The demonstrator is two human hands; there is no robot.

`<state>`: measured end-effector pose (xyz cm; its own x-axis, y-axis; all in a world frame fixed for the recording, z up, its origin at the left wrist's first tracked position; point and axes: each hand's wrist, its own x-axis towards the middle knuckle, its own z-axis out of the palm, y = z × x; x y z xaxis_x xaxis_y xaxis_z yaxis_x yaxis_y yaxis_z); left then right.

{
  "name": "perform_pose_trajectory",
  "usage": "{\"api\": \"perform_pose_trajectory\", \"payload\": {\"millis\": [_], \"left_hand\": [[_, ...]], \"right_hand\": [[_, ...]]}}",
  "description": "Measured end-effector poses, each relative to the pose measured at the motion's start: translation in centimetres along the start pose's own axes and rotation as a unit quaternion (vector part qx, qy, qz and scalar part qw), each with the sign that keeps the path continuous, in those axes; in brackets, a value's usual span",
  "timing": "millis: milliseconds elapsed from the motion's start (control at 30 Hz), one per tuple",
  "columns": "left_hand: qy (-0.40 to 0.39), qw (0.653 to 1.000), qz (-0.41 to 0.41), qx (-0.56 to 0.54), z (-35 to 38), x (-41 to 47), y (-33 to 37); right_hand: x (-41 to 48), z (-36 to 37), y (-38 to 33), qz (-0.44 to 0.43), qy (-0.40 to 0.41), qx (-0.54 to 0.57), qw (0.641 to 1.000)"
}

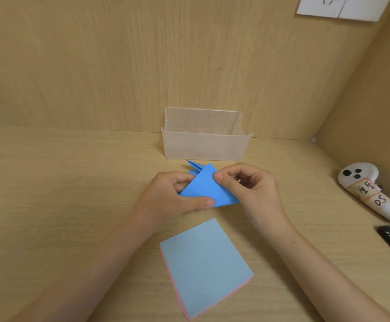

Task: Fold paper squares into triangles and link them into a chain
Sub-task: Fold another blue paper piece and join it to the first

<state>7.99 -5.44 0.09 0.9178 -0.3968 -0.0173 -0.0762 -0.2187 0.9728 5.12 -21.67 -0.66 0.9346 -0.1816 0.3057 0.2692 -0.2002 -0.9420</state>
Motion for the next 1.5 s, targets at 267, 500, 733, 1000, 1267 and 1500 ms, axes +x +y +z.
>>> {"api": "perform_pose_trajectory", "payload": {"millis": [267,500,733,1000,1267,1500], "left_hand": [[-0.023,0.999,0.005,0.039,-0.4,0.1,-0.3],[-0.037,0.999,-0.014,-0.009,-0.5,0.2,-0.1],[-0.038,0.999,-0.016,-0.006,-0.4,0.3,-0.3],[-0.044,0.999,-0.016,-0.015,-0.3,0.1,-0.2],[0.002,0.998,-0.003,-0.057,-0.8,0.0,0.3],[0.021,0.997,0.003,-0.074,-0.5,-0.1,0.4]], "right_hand": [[0.0,-0.1,0.1,0.004,-0.002,-0.027,1.0],[0.0,-0.2,0.1,0.01,0.001,-0.006,1.0],[0.0,-0.2,0.0,0.01,-0.002,-0.003,1.0],[0.1,-0.4,-0.2,0.05,-0.026,0.02,0.998],[0.4,-1.6,-0.8,0.152,-0.185,-0.008,0.971],[0.0,-1.1,-1.0,0.161,-0.163,0.034,0.973]]}}
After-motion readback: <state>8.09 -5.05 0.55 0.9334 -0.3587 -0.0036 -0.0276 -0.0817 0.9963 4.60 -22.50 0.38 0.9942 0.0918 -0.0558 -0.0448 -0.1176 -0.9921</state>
